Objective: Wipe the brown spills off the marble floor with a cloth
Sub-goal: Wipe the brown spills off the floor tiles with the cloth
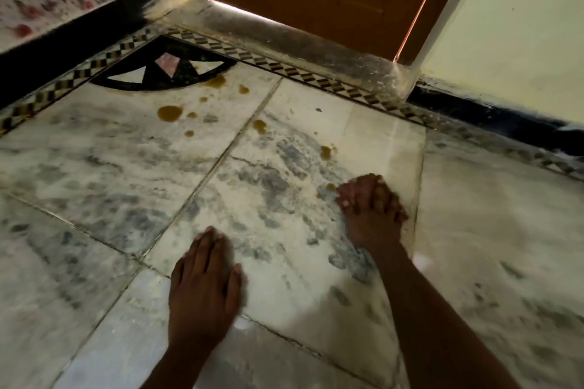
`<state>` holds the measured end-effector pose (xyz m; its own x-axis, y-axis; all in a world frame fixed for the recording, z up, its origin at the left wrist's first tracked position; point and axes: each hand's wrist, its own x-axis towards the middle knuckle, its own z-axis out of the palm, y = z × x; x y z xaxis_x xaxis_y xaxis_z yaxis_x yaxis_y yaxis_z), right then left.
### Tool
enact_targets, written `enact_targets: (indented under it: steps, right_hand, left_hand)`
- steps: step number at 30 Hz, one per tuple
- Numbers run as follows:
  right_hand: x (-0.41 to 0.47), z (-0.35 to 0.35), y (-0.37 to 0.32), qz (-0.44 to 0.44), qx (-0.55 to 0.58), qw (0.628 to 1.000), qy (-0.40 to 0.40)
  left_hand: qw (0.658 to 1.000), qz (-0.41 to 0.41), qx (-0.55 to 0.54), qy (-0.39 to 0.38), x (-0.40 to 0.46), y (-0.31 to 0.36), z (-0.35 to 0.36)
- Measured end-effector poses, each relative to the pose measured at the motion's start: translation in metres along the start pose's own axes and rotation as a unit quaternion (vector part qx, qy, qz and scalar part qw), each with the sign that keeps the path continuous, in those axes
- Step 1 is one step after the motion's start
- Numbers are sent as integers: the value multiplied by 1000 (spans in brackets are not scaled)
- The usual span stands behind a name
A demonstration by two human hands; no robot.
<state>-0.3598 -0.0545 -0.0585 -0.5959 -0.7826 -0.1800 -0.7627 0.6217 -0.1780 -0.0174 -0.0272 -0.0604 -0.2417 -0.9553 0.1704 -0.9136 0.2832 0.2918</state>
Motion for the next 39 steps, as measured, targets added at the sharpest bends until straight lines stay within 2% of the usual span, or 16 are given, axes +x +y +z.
enact_targets:
  steps: [4,6,11,15,17,19,22,24,26,28,30,31,33,36,38,39]
  right_hand:
    - [-53,19,-8,-180,-46,982,19]
    - [-81,11,16,-203,-20,979,29]
    - [-70,9,34,9,51,989,136]
    - [-19,11,-27,42,75,990,109]
    - [-14,15,-56,1,69,994,87]
    - [-32,29,-64,-129,38,987,88]
    - [-78,30,-34,-224,23,973,61]
    - [-94,27,6,-193,21,978,73]
    - [-84,24,37,-66,14,995,68]
    - [-60,17,39,80,38,993,84]
    - [-33,3,10,149,108,981,64]
    - [-23,-5,-6,134,108,985,30]
    - [-13,-7,-23,21,49,998,-27]
    - [-40,7,-5,-146,-18,989,31]
    - [-66,14,28,-169,-16,984,51]
    - [-65,17,51,-140,-12,989,50]
  left_hand:
    - [1000,10,-2,1,0,-6,-1]
    - [1000,4,-3,-4,0,-5,0]
    - [1000,10,-4,5,-2,-2,1]
    - [1000,-8,-8,2,0,-7,6]
    - [1000,-5,-16,6,0,-6,7]
    - [1000,4,-17,5,-1,-6,5]
    - [1000,1,-9,-13,-5,-7,5]
    - [1000,0,-12,-14,-2,-5,5]
    - [1000,0,-10,-5,0,-4,6]
    - [1000,1,-6,-2,-2,-3,7]
    - [1000,3,1,-1,-3,-3,5]
    - [1000,3,0,0,-2,-1,3]
    - [1000,2,-2,4,-1,-1,2]
    - [1000,-2,-4,3,-1,-2,4]
    - [1000,-6,-5,0,-1,-3,4]
    - [1000,-8,-4,0,-1,-3,4]
